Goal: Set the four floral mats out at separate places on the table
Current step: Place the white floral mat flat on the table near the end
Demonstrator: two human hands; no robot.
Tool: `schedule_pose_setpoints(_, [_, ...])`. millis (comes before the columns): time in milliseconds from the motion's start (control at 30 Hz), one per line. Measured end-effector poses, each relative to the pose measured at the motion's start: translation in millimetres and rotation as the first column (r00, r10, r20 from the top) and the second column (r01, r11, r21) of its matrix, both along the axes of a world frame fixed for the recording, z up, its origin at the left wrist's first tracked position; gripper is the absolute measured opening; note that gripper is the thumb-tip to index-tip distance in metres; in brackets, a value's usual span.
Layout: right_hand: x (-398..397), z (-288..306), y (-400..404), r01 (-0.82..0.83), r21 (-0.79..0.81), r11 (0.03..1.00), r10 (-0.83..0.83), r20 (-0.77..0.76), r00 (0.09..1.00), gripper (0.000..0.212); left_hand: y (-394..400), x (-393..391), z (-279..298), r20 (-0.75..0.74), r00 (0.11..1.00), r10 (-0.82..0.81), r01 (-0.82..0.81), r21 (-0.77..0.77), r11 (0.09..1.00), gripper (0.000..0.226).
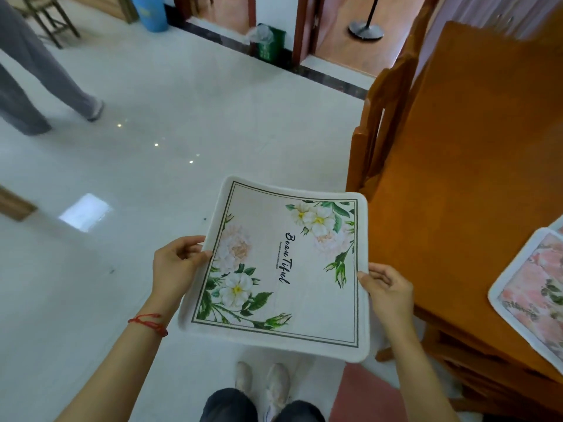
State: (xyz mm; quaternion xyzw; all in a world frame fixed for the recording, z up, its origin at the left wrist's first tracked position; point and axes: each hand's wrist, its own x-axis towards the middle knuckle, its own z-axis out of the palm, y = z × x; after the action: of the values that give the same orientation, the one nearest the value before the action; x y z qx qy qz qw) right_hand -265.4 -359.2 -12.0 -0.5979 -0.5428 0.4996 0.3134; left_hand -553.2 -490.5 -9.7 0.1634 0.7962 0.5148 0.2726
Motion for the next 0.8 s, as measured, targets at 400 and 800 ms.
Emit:
schedule_pose_setpoints(400, [-97,9,36,-0.083,-0.002,0.997,0.083,0.006,0.997,0.014,10,-82,4,-0.024,0.996,0.081,-0.081,0.000,0.997,0.028])
schedule_pose_setpoints(800, [-213,28,88,0.049,0.065,0.997,-0.047,-0.023,0.999,0.020,72,-206,36,-0.003,1.000,0.022,-0.022,0.016,1.000,0.027])
